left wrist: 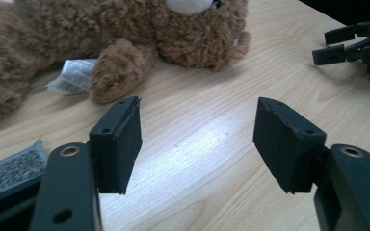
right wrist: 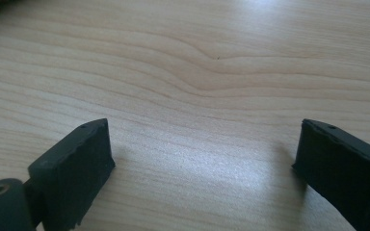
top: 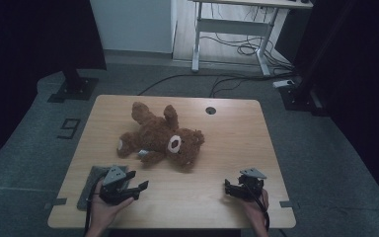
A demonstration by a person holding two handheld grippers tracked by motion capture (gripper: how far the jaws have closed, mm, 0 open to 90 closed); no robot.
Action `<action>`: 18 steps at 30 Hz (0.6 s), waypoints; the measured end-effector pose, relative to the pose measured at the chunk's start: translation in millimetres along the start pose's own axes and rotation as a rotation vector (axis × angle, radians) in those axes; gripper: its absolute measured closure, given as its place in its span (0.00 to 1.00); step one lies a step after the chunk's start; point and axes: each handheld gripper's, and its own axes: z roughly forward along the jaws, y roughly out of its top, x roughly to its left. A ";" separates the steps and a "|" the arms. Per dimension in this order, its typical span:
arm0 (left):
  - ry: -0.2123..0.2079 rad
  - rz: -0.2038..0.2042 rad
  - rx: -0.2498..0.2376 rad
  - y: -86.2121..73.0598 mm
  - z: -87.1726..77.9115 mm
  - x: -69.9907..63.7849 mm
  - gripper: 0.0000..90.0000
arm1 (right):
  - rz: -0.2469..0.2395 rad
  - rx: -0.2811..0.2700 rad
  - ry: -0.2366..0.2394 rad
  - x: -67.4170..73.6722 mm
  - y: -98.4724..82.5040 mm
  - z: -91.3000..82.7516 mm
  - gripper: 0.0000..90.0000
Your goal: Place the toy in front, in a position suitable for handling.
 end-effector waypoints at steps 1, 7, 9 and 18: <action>0.000 0.001 -0.001 0.1 0.5 -0.7 0.37 | 0.000 0.000 0.000 0.0 0.0 0.0 0.12; 0.017 -0.001 0.017 -2.1 3.0 1.2 0.37 | 0.012 -0.076 0.020 -0.7 -3.3 -11.8 0.15; 0.026 -0.007 0.019 -2.3 2.2 3.0 0.37 | 0.012 -0.085 0.035 -0.1 -2.9 -13.3 0.15; 0.043 -0.019 0.008 -2.0 0.0 7.9 0.36 | 0.014 -0.096 0.089 5.0 -0.6 -12.8 0.15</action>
